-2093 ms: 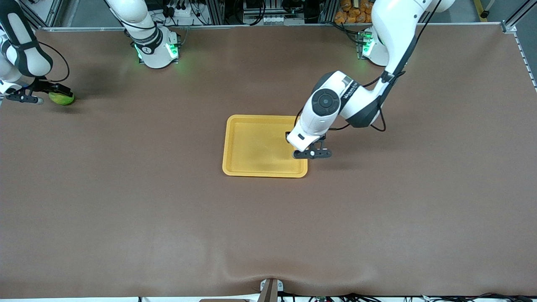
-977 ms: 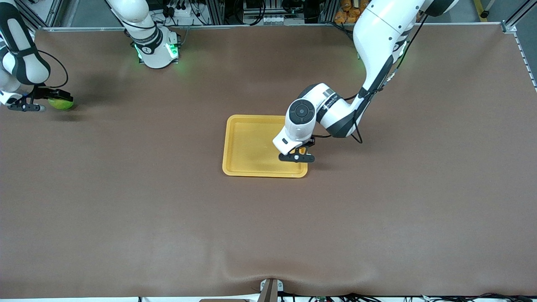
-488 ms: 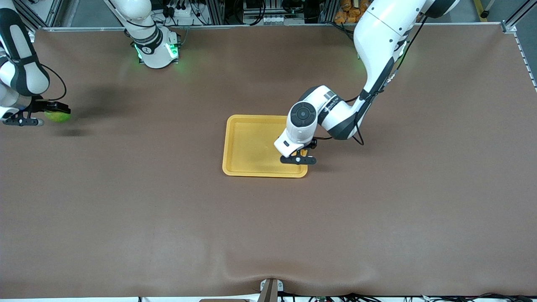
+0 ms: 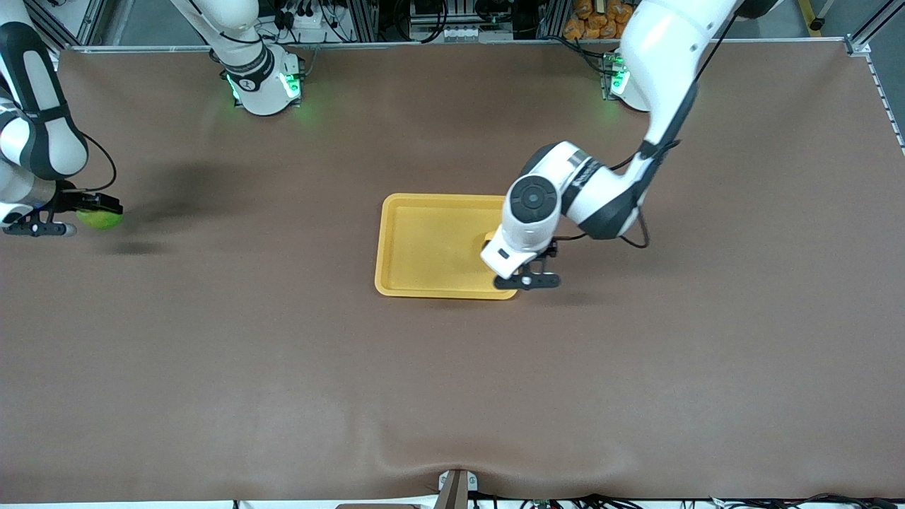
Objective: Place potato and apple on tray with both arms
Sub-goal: 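Release the potato onto the tray and lift the left gripper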
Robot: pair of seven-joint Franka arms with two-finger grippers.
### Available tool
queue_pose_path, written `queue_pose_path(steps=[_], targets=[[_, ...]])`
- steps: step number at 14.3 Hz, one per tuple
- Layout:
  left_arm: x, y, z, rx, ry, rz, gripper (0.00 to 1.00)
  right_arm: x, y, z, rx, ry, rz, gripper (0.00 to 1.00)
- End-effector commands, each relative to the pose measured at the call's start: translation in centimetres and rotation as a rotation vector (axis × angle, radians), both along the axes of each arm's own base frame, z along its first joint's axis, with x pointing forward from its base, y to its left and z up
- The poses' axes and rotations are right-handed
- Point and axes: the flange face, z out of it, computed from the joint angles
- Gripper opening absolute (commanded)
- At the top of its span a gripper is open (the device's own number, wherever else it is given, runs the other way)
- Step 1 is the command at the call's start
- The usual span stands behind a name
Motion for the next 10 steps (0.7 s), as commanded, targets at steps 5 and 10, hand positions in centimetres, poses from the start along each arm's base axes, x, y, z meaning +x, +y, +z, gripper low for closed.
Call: queue_pose_path(steps=[5, 10], targets=[[2.6, 10.1, 13.9, 0.042, -0.078, 0.130, 1.00, 5.4, 6.4, 0.3, 0.026, -0.035, -0.066, 0.00], [4.2, 16.4, 17.7, 0.030, -0.097, 0.089, 1.00, 9.0, 12.9, 2.1, 0.056, 0.010, -0.142, 0.00]])
